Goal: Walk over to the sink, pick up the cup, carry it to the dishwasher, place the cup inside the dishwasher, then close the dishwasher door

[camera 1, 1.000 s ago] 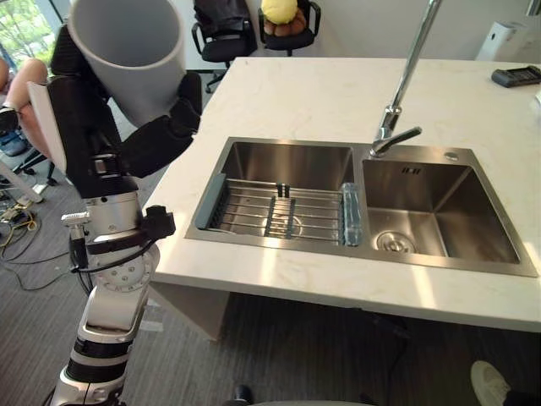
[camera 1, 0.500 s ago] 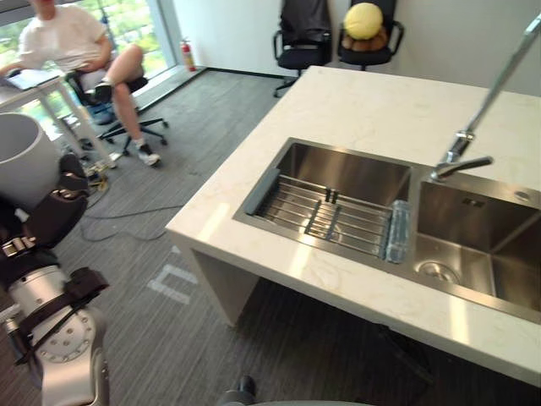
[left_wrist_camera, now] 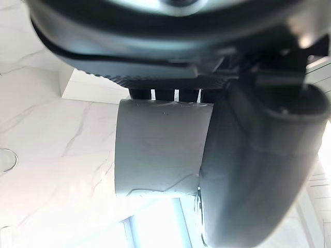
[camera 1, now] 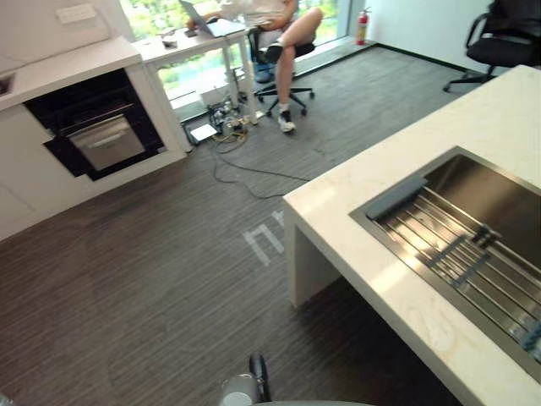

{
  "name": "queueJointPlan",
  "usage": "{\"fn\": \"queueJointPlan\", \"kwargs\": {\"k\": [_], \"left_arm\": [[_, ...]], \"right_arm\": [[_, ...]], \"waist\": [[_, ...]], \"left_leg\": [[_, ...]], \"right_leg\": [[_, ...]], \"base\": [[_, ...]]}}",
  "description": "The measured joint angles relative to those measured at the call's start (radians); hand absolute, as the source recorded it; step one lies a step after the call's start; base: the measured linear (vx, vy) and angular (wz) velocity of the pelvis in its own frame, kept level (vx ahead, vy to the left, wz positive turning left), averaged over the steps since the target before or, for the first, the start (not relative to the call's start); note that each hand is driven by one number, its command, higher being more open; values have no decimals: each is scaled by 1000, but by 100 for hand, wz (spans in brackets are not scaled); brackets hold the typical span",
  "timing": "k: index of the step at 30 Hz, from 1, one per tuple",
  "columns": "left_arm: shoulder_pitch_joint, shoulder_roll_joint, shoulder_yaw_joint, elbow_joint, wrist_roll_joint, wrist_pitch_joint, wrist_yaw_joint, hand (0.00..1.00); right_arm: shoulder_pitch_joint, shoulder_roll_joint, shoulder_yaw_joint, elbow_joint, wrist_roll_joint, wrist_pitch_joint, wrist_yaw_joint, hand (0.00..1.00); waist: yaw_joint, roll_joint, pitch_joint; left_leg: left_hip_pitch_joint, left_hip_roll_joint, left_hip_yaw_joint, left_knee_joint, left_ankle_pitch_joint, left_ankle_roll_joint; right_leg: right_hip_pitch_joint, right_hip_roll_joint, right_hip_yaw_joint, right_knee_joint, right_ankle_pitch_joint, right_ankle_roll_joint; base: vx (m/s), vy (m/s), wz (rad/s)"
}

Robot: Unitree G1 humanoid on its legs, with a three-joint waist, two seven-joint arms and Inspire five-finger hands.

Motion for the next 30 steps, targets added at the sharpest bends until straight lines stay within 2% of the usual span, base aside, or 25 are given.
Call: {"fn": "queueJointPlan", "kwargs": {"k": [1,2,4,7,9,13,14,15,16,17,18,19,21,24,25,26,27,28,29,30], "left_arm": [[-23,6,-5,15,0,8,1,0],[-45,-5,-27,42,11,23,5,0],[-40,-25,-49,44,22,78,4,0],[-44,-4,-55,41,58,132,3,0],[-44,34,-44,42,57,152,3,0],[-47,127,-42,47,54,154,2,0],[-60,130,-45,47,52,151,-5,0],[-81,129,-46,49,50,138,-14,0],[-96,122,-49,56,51,127,-17,0],[-128,89,-76,80,48,111,-20,0],[-149,49,-135,109,33,100,-26,0],[-159,25,-173,121,28,98,-33,0],[-119,-91,-380,148,16,98,-63,0],[-51,-162,-523,149,17,101,-64,0],[-36,-186,-581,148,19,103,-63,0],[-36,-185,-609,126,25,102,-63,0],[-39,-199,-637,109,37,103,-63,0],[-28,-234,-700,70,61,99,-68,0],[-23,-244,-733,49,90,85,-74,0],[-22,-242,-738,42,98,82,-74,0]], "right_arm": [[-8,7,0,-3,2,-2,6,100],[-14,14,-17,-5,22,-8,14,100],[-40,11,-75,11,27,-2,13,100],[-56,17,-122,32,28,5,9,100],[-80,17,-165,74,25,10,8,100],[-80,24,-201,74,-23,10,6,100],[-73,24,-209,60,-26,9,8,100],[-77,23,-221,51,-38,-1,10,100],[-84,22,-226,45,-47,-1,11,100],[-91,31,-224,22,-52,-7,17,100],[-91,42,-226,12,-51,-16,29,100],[-92,45,-225,8,-52,-19,35,100],[-80,67,-204,4,-52,-29,50,100],[-85,85,-140,3,-53,-47,43,100],[-93,96,-94,3,-53,-47,33,100],[-103,127,-62,0,-52,-42,22,100],[-102,134,-48,-4,-49,-39,17,100],[-98,115,-28,-15,-35,-23,10,100],[-114,95,-18,-19,-35,-8,-3,100],[-114,96,1,-25,-34,-3,-4,100]], "waist": [[-7,-26,0],[-31,-29,-5],[-10,-8,-3],[1,-21,-3],[15,-38,8],[35,-47,5],[31,-46,4],[23,-41,6],[16,-35,9],[8,-35,10],[-4,-32,11],[-13,-29,13],[-41,-34,11],[-39,-51,3],[-40,-79,-2],[-47,-149,-1],[-70,-159,-4],[-68,-125,-6],[-38,-113,-5],[-32,-125,-10]], "left_leg": [[-2,-11,28,-4,-2,2],[-15,-17,49,14,9,-3],[2,-28,39,-12,75,-33],[10,-81,17,-23,59,-24],[32,-102,13,-35,44,-22],[85,-115,-42,-45,2,-16],[88,-117,-74,-44,-4,-7],[87,-119,-118,-44,-13,3],[84,-119,-142,-44,-21,13],[84,-123,-199,-36,-30,16],[81,-134,-267,-13,-45,10],[79,-140,-309,1,-53,7],[78,-176,-499,59,-69,5],[79,-195,-591,61,-69,5],[88,-206,-614,42,-66,2],[60,-252,-608,111,-85,8],[12,-244,-590,271,-137,9],[-3,-198,-569,413,-280,-39],[13,-170,-568,407,-304,-56],[20,-166,-567,396,-300,-61]], "right_leg": [[-16,11,16,-82,41,-9],[7,14,-1,-113,71,62],[8,3,8,-84,69,62],[22,-35,-11,-64,74,62],[32,-59,-9,-40,86,45],[52,-99,1,90,187,-64],[45,-124,8,159,217,-78],[12,-145,57,244,208,-96],[-6,-138,94,250,145,-91],[-51,-116,183,259,72,-111],[-94,-92,307,268,41,-126],[-112,-74,378,268,29,-123],[-158,29,684,218,-4,-91],[-225,79,839,147,-6,-86],[-259,103,899,88,-10,-93],[-285,74,945,48,-6,-98],[-287,77,934,77,3,-74],[-260,117,891,92,-6,-63],[-245,145,898,93,-7,-78],[-240,152,907,85,2,-71]], "base": [[-41,-25,114],[18,-27,67],[84,44,23],[114,104,23],[119,83,17],[152,76,36],[194,49,88],[193,22,92],[201,7,115],[165,2,143],[122,-3,162],[112,-16,206],[106,-81,248],[78,-163,165],[54,-206,186],[56,-166,178],[126,-168,176],[165,-215,118],[154,-211,52],[132,-164,4]]}}
